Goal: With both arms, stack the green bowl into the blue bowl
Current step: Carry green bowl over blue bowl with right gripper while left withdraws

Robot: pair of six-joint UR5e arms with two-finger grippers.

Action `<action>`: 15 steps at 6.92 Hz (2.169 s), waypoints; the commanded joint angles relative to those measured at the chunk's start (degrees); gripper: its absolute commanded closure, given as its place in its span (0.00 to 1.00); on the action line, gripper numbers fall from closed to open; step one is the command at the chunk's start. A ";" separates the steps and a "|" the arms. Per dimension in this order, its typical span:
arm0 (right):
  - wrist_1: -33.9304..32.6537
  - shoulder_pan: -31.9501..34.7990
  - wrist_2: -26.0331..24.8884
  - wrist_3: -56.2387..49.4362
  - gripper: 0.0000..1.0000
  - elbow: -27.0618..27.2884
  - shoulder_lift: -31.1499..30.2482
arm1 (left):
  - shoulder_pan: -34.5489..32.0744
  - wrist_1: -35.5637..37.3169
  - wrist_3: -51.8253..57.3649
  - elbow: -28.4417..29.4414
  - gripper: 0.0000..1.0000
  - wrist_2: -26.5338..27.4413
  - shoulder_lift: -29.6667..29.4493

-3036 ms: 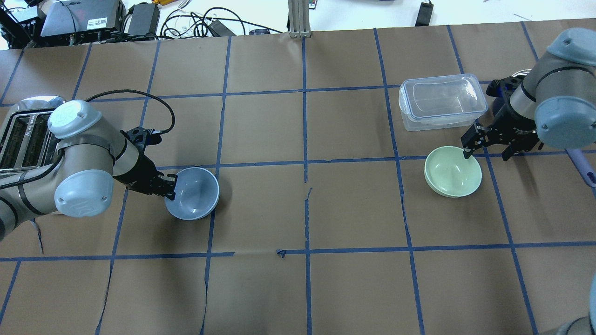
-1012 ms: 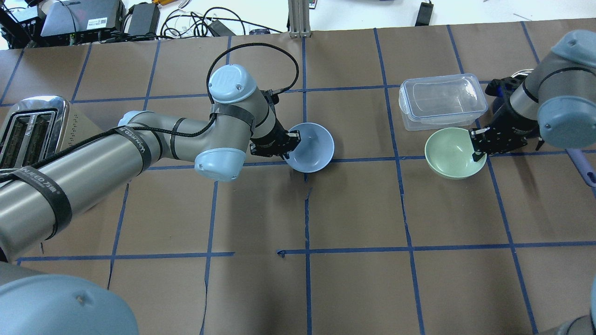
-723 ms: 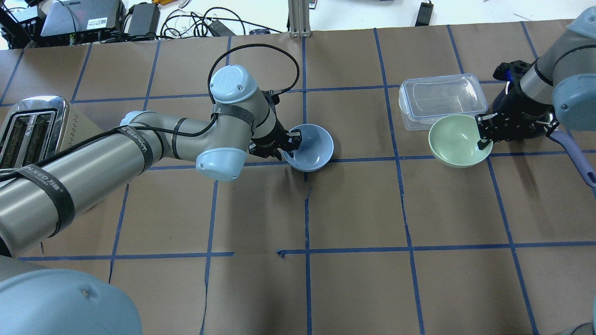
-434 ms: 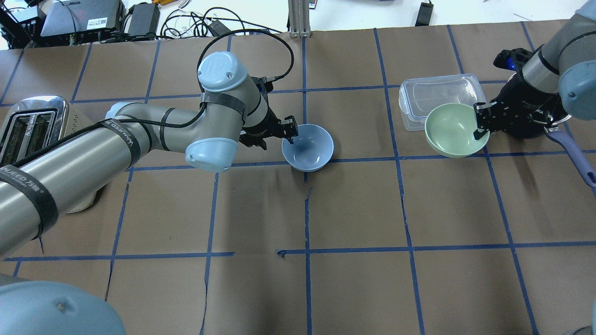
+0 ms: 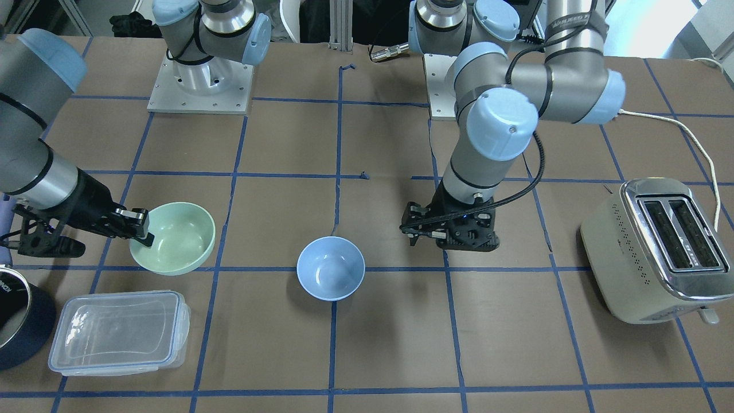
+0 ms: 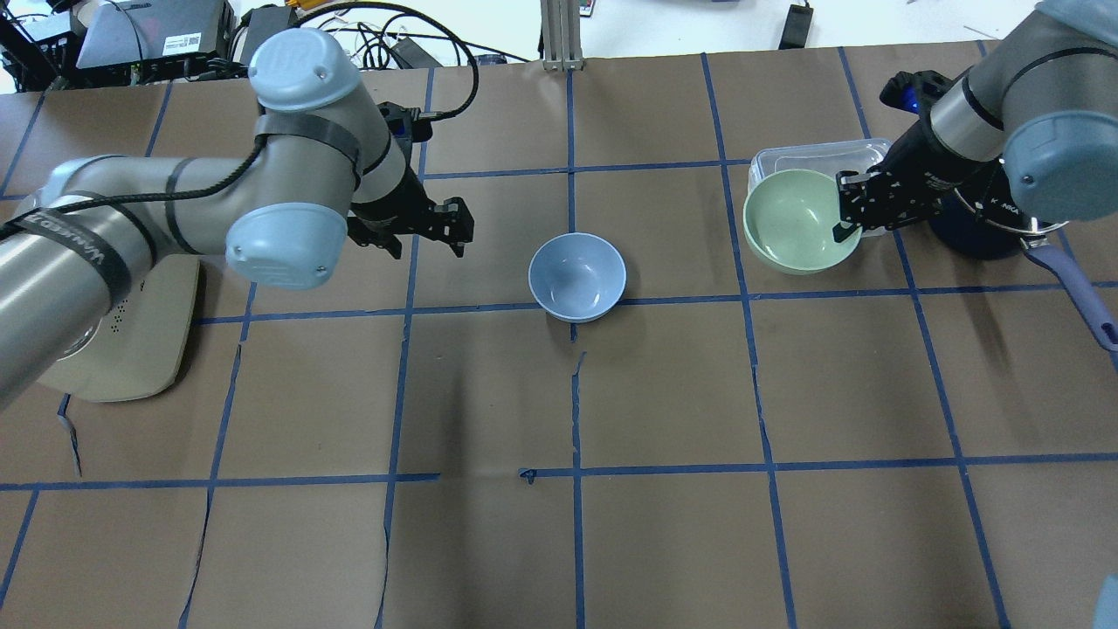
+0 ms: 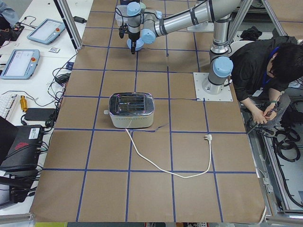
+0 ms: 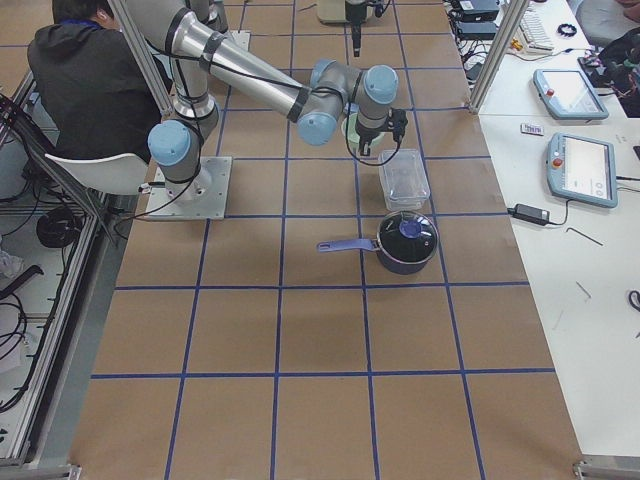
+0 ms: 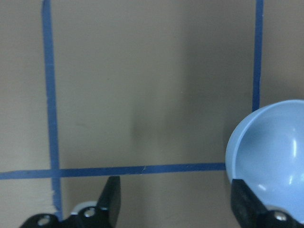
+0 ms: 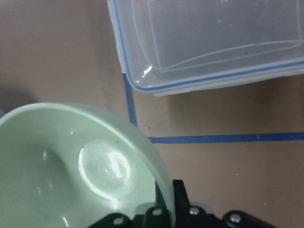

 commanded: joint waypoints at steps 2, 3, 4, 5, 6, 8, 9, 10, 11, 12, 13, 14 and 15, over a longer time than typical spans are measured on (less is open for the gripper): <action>-7.93 14.26 -0.16 19.41 1.00 -0.09 3.10 | 3.29 -19.21 2.54 9.00 0.11 2.58 12.92; -11.61 17.00 -0.34 24.35 1.00 -0.09 4.51 | 2.50 -21.79 -0.80 14.28 0.11 2.31 12.25; -11.91 18.42 0.53 25.01 1.00 -0.09 4.96 | 2.93 -25.38 -0.74 16.59 0.03 2.22 11.63; -12.00 20.70 0.45 27.10 1.00 -0.09 6.01 | 2.67 -25.42 -0.74 16.53 0.00 2.22 11.45; -13.13 22.98 0.45 27.56 1.00 -0.35 7.32 | 2.67 -24.81 -1.18 15.31 0.00 2.22 11.19; -13.23 24.49 0.45 30.11 1.00 -1.06 8.74 | 2.67 -23.06 -1.09 14.77 0.00 2.31 11.10; -13.23 24.85 0.45 30.20 1.00 -1.06 9.09 | 2.67 -22.00 -1.09 14.51 0.00 2.40 10.92; -13.32 24.85 0.45 29.94 1.00 -1.14 9.70 | 2.67 -21.99 -1.09 14.50 0.00 2.40 10.92; -14.80 25.03 0.45 29.93 1.00 -1.23 10.84 | 2.67 -21.99 -1.18 14.50 0.00 2.49 11.01; -15.59 25.20 0.45 29.93 1.00 -1.23 11.46 | 2.67 -21.99 -1.09 14.50 0.00 2.49 11.01; -15.60 25.20 0.54 29.50 0.67 -1.23 11.55 | 2.67 -21.90 -1.09 14.50 0.00 2.40 11.01; -15.69 25.20 0.45 29.06 0.21 -1.23 11.64 | 2.67 -21.90 -1.09 14.59 0.00 2.49 10.92; -15.60 25.03 0.10 27.49 0.07 -1.32 11.64 | 2.67 -21.90 -1.09 14.51 0.00 2.40 10.92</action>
